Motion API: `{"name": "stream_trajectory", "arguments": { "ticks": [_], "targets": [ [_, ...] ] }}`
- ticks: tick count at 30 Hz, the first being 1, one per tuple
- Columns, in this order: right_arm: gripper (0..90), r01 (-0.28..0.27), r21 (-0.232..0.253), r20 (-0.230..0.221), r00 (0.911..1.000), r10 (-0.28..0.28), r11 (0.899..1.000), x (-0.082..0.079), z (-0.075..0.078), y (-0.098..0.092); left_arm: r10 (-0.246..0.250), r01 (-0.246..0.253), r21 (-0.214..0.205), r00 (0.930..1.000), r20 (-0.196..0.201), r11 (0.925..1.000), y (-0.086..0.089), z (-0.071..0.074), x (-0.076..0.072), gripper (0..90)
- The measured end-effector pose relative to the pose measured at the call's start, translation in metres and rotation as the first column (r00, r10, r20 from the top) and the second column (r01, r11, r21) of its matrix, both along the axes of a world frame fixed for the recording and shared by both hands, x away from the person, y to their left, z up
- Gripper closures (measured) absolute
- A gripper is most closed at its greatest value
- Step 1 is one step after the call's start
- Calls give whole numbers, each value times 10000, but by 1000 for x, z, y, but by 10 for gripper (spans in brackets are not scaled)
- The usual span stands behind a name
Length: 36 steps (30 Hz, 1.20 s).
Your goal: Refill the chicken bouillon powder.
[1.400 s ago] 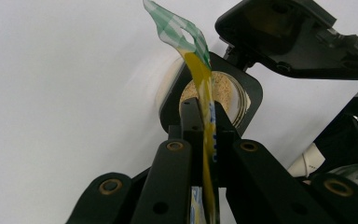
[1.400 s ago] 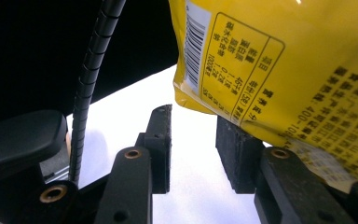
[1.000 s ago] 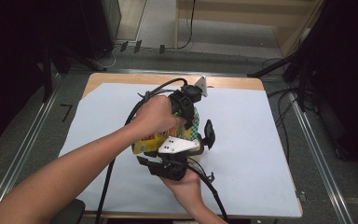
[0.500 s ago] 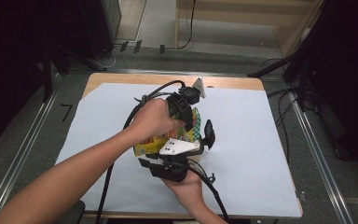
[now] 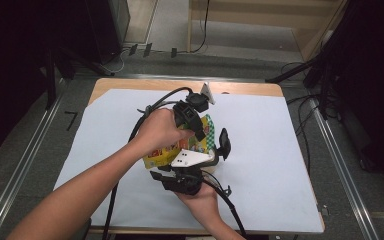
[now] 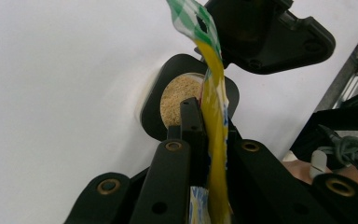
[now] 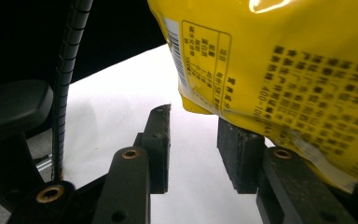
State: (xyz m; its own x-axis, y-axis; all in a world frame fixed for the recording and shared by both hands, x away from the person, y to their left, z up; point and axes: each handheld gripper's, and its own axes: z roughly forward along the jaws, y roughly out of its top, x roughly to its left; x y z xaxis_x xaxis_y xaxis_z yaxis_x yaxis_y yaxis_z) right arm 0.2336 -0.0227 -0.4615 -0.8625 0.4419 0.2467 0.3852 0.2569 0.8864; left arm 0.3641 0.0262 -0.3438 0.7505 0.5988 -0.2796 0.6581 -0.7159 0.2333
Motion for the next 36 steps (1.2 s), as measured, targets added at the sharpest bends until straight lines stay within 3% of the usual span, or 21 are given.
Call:
{"name": "stream_trajectory", "arguments": {
  "ticks": [11,16,23,29,36],
  "targets": [
    [666,-77,-319,-22,10000,77,9995,1,-6,1,-166,161,-1090,9999,-39,9939,16,-3,-4,887],
    [669,-70,-412,22,10000,71,9991,0,-8,1,-259,279,-1242,9995,169,9919,20,-3,-8,889],
    [669,-53,-565,55,10000,56,9984,0,-11,2,-161,167,-1812,9999,48,9833,29,-5,-8,889],
    [670,-69,-666,69,9999,74,9978,0,-13,4,-6,44,-2119,9998,179,9773,38,-7,-12,888],
    [670,-123,-953,348,9993,157,9954,-1,-16,4,89,-61,-2556,9999,97,9668,48,-11,-14,886]
  ]
}}
